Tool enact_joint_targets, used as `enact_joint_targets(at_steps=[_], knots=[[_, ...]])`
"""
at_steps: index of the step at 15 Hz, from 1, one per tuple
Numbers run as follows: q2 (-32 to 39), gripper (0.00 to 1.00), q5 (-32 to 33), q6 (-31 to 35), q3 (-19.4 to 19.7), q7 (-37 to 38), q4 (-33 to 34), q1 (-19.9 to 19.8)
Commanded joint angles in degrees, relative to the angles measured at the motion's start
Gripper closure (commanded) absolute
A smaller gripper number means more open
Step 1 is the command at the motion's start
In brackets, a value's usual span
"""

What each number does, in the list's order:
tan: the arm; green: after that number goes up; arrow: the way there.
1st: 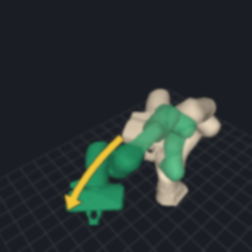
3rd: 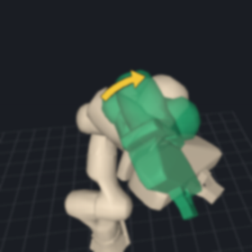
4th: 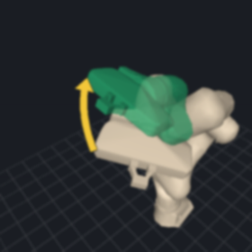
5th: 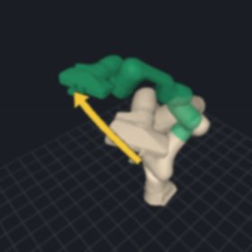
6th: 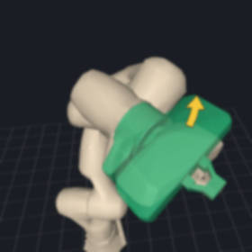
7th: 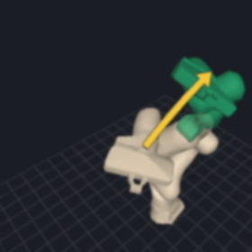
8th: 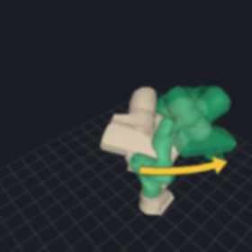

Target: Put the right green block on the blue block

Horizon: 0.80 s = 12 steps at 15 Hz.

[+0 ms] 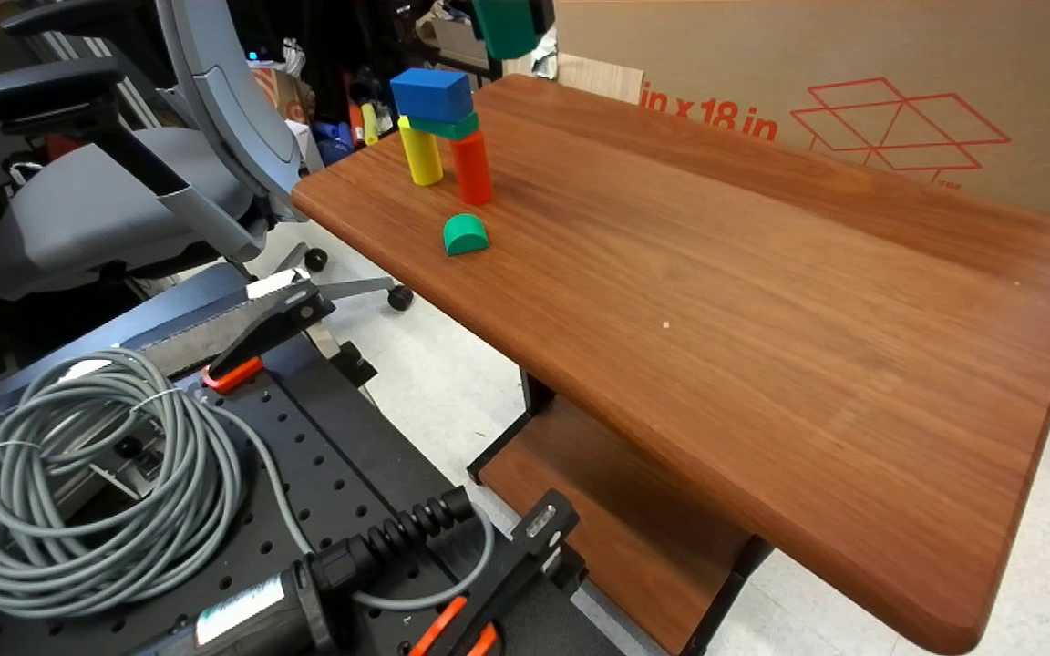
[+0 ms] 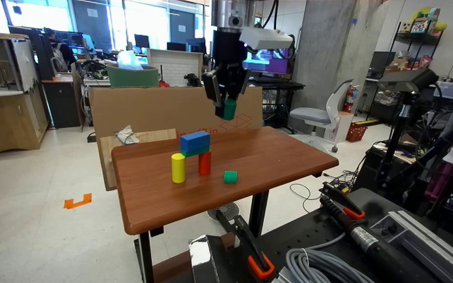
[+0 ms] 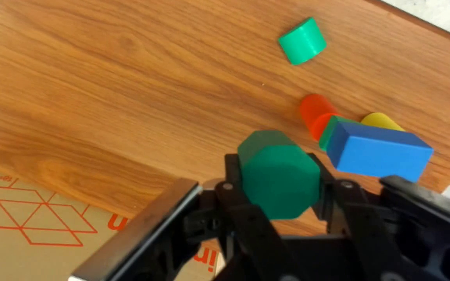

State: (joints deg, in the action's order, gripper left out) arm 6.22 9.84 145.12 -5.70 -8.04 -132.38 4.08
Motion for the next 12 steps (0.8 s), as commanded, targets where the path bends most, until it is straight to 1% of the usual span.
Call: enact_joint_targets(at_steps=[1, 5, 12], knots=[[-3.33, 0.83, -5.05, -3.16, -1.56, -4.99, -1.4, 0.82], [-3.14, 0.83, -8.38, -6.02, -2.79, -8.19, -1.21, 1.99], [-1.55, 0.83, -6.45, -6.95, -3.46, -5.88, 0.33, 3.55]])
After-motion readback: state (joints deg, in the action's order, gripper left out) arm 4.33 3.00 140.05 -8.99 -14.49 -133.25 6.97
